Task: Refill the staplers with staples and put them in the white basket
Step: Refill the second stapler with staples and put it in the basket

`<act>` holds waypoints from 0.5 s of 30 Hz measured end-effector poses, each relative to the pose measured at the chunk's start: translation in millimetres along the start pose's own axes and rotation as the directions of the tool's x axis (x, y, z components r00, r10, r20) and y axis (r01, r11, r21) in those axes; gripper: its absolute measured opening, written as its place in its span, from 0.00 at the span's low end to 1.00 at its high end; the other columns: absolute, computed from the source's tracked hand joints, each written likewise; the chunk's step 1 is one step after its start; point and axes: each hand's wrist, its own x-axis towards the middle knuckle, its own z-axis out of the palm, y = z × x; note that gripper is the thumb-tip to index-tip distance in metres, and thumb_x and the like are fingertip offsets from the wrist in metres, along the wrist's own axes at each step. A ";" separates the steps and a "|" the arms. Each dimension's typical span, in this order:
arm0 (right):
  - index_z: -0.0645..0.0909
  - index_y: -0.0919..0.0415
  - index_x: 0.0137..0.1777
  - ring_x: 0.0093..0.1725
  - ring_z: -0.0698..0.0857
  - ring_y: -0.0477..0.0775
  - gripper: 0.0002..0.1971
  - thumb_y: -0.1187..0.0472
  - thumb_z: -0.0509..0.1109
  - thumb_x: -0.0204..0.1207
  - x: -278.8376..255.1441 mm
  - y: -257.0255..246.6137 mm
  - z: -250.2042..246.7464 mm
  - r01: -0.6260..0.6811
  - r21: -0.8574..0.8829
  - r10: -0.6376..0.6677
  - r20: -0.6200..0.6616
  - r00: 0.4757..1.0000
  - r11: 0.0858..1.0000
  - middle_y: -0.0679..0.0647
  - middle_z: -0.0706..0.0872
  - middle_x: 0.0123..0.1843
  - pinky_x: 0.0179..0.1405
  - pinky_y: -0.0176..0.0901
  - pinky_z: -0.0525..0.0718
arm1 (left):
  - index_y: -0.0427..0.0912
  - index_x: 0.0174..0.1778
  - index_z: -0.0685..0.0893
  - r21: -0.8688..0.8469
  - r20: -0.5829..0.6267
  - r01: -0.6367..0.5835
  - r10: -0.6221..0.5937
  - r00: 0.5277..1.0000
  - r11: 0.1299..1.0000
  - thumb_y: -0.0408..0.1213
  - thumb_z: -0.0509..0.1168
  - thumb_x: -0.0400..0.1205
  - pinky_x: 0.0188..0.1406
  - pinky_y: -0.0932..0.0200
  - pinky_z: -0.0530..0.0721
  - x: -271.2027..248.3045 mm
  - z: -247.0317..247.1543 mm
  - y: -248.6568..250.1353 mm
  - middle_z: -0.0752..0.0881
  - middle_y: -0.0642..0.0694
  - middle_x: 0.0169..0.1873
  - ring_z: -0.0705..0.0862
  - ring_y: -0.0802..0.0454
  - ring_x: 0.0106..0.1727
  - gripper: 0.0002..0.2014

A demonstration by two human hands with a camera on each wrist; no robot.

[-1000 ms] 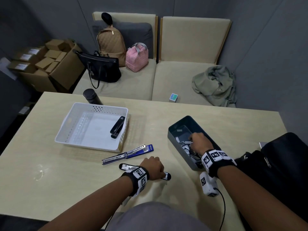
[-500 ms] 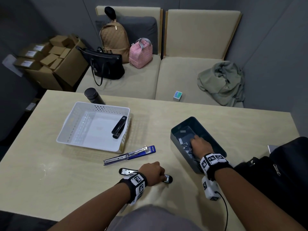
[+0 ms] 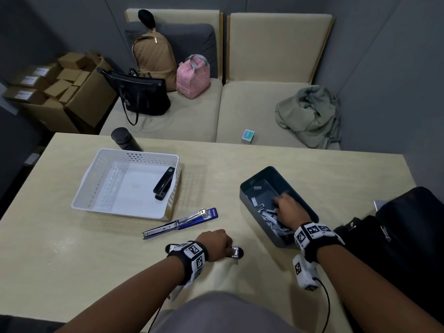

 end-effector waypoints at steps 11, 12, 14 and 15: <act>0.90 0.60 0.43 0.36 0.87 0.49 0.12 0.67 0.64 0.76 -17.9 -7.2 -24.3 -0.109 0.347 0.109 0.019 0.994 0.932 0.54 0.92 0.45 0.39 0.38 0.85 | 0.48 0.33 0.81 -0.163 -0.061 0.017 -0.027 0.998 0.987 0.65 0.65 0.78 0.37 0.55 0.74 -0.3 5.1 -6.9 0.86 0.43 0.38 0.83 0.44 0.42 0.23; 0.90 0.61 0.41 0.39 0.89 0.52 0.11 0.66 0.65 0.75 -19.9 -6.7 -23.3 -0.121 0.295 0.099 0.088 0.991 0.948 0.56 0.93 0.45 0.43 0.41 0.87 | 0.46 0.36 0.83 -0.099 -0.096 0.037 -0.047 0.994 0.994 0.70 0.62 0.77 0.39 0.54 0.75 -2.5 5.2 -6.0 0.86 0.43 0.42 0.83 0.43 0.45 0.27; 0.88 0.65 0.43 0.47 0.89 0.59 0.10 0.64 0.65 0.75 -23.3 -4.4 -16.4 -0.131 0.200 0.091 0.198 0.976 0.971 0.61 0.92 0.49 0.50 0.47 0.88 | 0.47 0.46 0.87 0.096 -0.204 0.139 -0.117 0.972 0.986 0.79 0.52 0.72 0.51 0.47 0.76 -8.3 7.4 -2.3 0.87 0.44 0.51 0.81 0.41 0.56 0.37; 0.87 0.66 0.47 0.50 0.89 0.61 0.10 0.64 0.66 0.75 -24.6 -4.4 -12.5 -0.140 0.165 0.099 0.232 0.968 0.976 0.62 0.91 0.52 0.52 0.49 0.88 | 0.49 0.51 0.87 0.156 -0.249 0.213 -0.170 0.953 0.965 0.82 0.48 0.69 0.58 0.41 0.74 -11.5 8.7 -0.2 0.86 0.44 0.56 0.79 0.40 0.61 0.42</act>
